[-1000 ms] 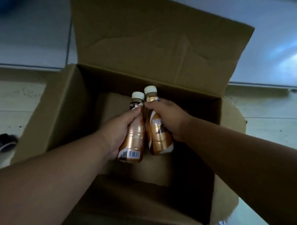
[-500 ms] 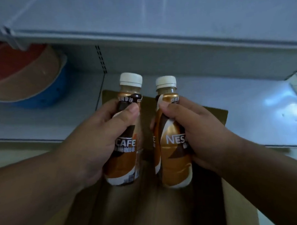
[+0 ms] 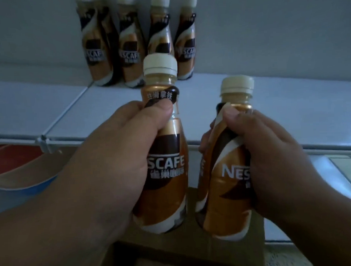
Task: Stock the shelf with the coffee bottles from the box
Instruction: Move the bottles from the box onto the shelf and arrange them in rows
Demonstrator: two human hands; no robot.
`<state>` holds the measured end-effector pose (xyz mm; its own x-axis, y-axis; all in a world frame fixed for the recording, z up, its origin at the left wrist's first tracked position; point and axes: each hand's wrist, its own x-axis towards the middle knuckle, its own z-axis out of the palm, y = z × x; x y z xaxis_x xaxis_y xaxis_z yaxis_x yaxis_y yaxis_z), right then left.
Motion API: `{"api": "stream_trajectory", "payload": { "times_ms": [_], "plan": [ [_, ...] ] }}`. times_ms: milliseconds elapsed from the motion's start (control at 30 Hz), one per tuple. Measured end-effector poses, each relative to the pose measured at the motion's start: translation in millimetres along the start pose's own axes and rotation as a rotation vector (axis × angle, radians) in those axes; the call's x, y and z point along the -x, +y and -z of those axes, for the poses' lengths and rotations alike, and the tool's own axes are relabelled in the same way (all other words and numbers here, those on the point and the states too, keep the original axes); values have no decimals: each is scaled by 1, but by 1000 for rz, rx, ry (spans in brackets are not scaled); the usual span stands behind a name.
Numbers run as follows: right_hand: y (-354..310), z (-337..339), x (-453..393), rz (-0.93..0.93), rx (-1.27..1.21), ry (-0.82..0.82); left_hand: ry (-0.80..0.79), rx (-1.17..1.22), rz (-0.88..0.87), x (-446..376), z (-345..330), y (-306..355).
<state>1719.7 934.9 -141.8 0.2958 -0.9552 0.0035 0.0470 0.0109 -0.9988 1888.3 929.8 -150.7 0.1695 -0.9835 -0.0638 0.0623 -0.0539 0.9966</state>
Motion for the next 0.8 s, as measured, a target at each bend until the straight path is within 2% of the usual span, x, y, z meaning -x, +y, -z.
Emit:
{"api": "stream_trajectory", "payload": {
  "times_ms": [67, 200, 267, 400, 567, 700, 800],
  "plan": [
    [-16, 4, -12, 54, -7, 57, 50, 88, -92, -4, -7, 13],
    [-40, 7, -43, 160, 16, 87, 64, -49, -374, -20, -9, 36],
    [-49, 10, -60, 232, 57, 91, 39, -96, -451, -36, -10, 46],
    [-57, 18, -97, 304, 171, 154, -62, -90, -422, -57, -16, 54],
    [-50, 21, -133, 353, 265, 218, 131, -353, -504, -88, -25, 45],
    [-39, 27, -141, 341, 310, 186, 115, -398, -512, -92, -24, 33],
    [-35, 33, -137, 349, 479, 176, 110, -588, -536, -92, -14, 27]
  ]
}}
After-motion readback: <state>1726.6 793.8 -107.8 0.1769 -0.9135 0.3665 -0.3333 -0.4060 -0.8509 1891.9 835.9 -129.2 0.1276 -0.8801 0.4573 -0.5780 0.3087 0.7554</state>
